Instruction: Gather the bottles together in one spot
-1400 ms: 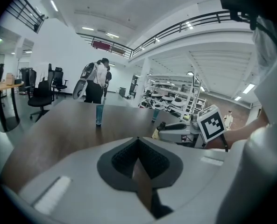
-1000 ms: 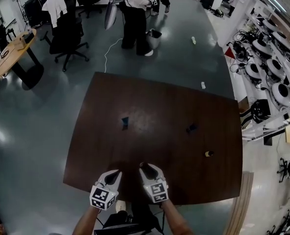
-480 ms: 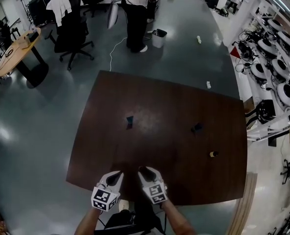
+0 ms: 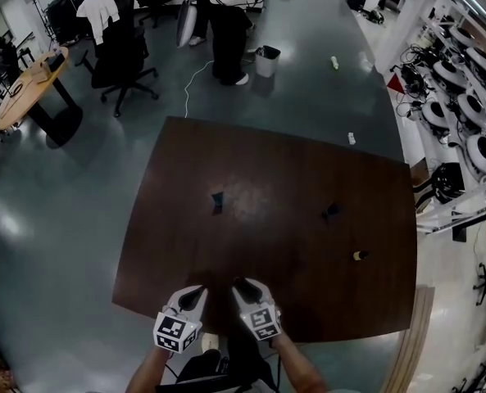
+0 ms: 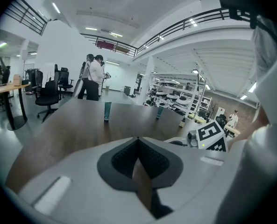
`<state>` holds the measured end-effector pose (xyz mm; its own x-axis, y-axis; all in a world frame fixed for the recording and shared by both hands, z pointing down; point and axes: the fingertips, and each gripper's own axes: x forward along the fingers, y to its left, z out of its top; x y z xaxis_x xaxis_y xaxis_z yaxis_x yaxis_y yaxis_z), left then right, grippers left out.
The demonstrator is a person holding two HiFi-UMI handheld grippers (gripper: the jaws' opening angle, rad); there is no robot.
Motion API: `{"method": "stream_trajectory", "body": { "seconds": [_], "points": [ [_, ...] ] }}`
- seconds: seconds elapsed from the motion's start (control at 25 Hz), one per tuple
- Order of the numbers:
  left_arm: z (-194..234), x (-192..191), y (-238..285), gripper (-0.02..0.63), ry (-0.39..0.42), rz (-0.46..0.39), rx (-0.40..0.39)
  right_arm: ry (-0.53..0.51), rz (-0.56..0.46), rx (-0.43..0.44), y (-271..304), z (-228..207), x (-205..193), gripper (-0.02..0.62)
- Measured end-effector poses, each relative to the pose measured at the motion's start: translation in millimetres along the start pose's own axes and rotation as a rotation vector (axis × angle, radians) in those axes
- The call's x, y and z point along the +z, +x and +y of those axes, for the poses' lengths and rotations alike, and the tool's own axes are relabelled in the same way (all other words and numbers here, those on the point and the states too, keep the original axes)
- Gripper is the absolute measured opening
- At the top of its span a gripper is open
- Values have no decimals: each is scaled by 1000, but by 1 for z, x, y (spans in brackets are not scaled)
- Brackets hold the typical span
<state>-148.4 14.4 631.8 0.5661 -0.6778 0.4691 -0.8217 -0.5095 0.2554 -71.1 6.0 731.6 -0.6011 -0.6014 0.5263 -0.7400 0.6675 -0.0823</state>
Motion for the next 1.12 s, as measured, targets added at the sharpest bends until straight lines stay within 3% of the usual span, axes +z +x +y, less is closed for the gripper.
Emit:
{"method": "stream_trajectory", "body": {
  "seconds": [0.16, 0.24, 0.32, 0.6, 0.8, 1.0, 1.12],
  "points": [
    [0, 0, -1, 1, 0, 1, 1, 28, -24, 12, -1, 2, 2, 142],
    [-1, 2, -2, 2, 2, -3, -1, 40, -36, 13, -3, 3, 4, 198],
    [0, 3, -2, 0, 3, -4, -1, 46, -43, 7, -5, 2, 6, 215],
    [-6, 13, 0, 2, 26, -15, -25, 98, -117, -53, -32, -8, 31, 213],
    [-17, 28, 9, 0, 51, -25, -56, 179, -193, -131, -69, -31, 52, 73],
    [-29, 47, 18, 1, 89, -49, -106, 177, -246, -255, -102, -54, 74, 3],
    [-42, 55, 27, 1, 113, -55, -141, 186, -273, -305, -118, -67, 77, 2]
  ]
}}
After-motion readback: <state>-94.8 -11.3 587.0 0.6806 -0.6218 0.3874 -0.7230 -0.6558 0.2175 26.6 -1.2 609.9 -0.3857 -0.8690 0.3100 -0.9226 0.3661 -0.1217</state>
